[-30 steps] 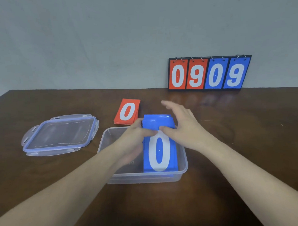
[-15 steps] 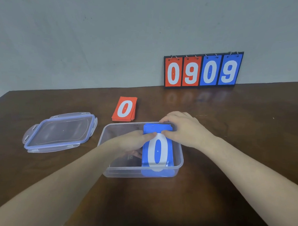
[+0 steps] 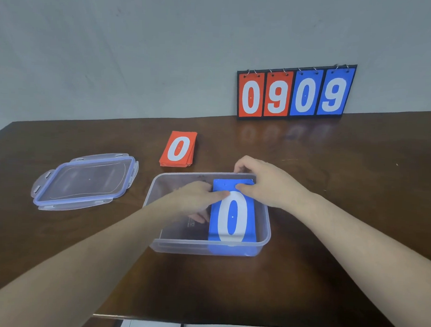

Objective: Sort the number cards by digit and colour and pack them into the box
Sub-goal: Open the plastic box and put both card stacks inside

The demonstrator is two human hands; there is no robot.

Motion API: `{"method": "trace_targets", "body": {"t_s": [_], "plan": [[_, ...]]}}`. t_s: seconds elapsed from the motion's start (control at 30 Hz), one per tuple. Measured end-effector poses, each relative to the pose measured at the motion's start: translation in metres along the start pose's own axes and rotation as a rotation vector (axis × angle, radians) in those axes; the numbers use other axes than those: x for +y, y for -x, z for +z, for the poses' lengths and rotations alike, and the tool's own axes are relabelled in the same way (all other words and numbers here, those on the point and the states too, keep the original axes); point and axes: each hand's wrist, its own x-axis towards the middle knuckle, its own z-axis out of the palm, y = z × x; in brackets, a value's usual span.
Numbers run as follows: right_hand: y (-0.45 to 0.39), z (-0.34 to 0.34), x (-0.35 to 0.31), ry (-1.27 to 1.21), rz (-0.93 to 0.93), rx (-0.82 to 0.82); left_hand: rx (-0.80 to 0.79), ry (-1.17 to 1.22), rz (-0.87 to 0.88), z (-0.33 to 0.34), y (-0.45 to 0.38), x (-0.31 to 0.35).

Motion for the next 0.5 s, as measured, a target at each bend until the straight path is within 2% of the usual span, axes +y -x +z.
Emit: {"method": "trace_targets", "body": {"t_s": [0.07,0.13,0.4,0.5], "plan": [[-0.003,-0.001,-0.002,0.018,0.02,-0.035,0.086,-0.29,-0.024,-0.001,-0.003,0.002],[-0.005,-0.002,-0.004,0.012,0.024,-0.059,0.185,-0.42,0.015,-0.007,-0.005,0.002],[-0.024,-0.011,-0.019,-0.263,0.033,0.003,0.406,-0.387,0.198,-0.053,0.012,-0.009],[-0.04,-0.013,-0.033,-0.302,0.075,0.029,0.539,-0.259,0.247,-0.082,0.008,-0.016]]}}
